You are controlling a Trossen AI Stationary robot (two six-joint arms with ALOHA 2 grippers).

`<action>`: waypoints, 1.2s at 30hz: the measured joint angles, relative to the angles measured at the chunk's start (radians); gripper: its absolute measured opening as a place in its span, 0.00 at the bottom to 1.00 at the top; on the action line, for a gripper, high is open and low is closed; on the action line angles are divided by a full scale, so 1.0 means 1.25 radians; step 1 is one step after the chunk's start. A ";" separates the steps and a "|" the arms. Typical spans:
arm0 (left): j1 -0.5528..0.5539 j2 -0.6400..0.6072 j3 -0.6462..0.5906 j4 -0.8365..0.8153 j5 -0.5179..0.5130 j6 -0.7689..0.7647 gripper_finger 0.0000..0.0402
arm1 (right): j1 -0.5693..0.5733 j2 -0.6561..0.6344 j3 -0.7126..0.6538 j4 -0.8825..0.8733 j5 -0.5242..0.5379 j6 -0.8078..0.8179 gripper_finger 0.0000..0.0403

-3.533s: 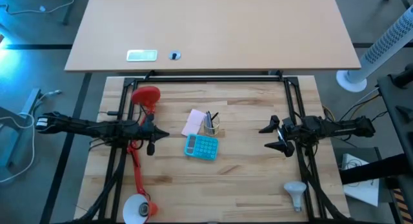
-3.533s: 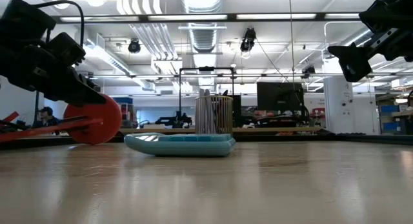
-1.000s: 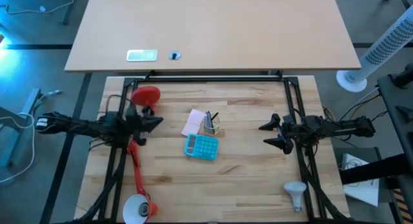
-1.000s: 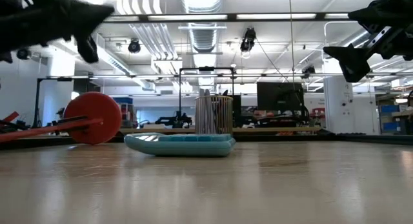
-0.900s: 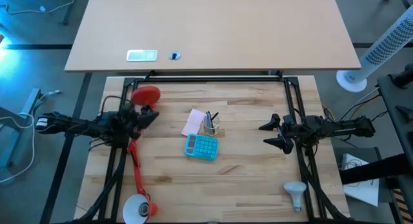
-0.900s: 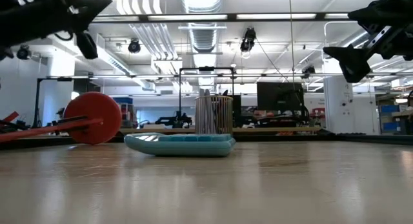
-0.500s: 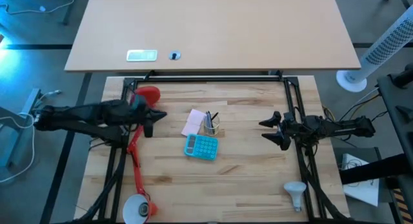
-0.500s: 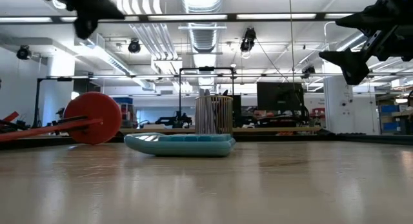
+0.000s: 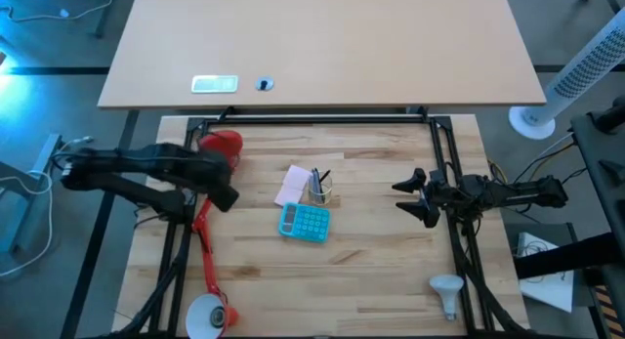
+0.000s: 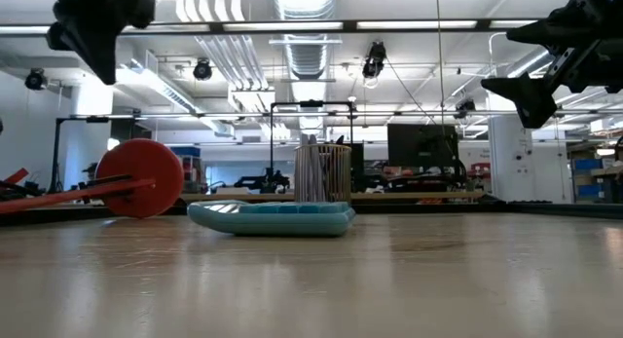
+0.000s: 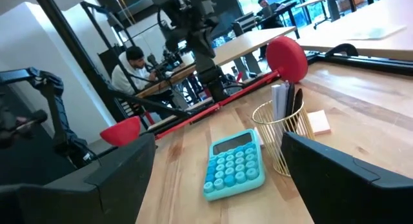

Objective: Screw lightbulb
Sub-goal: Insert the lightbulb into the red desk lamp

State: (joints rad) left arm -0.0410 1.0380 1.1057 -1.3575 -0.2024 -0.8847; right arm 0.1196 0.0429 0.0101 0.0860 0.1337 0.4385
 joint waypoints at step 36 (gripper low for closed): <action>-0.049 0.239 -0.033 -0.024 0.402 -0.342 0.49 | 0.000 0.000 0.000 0.000 -0.001 0.060 0.82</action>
State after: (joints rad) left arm -0.1021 1.3365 1.0641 -1.3880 0.3006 -1.3127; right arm 0.1199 0.0429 0.0097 0.0860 0.1329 0.5140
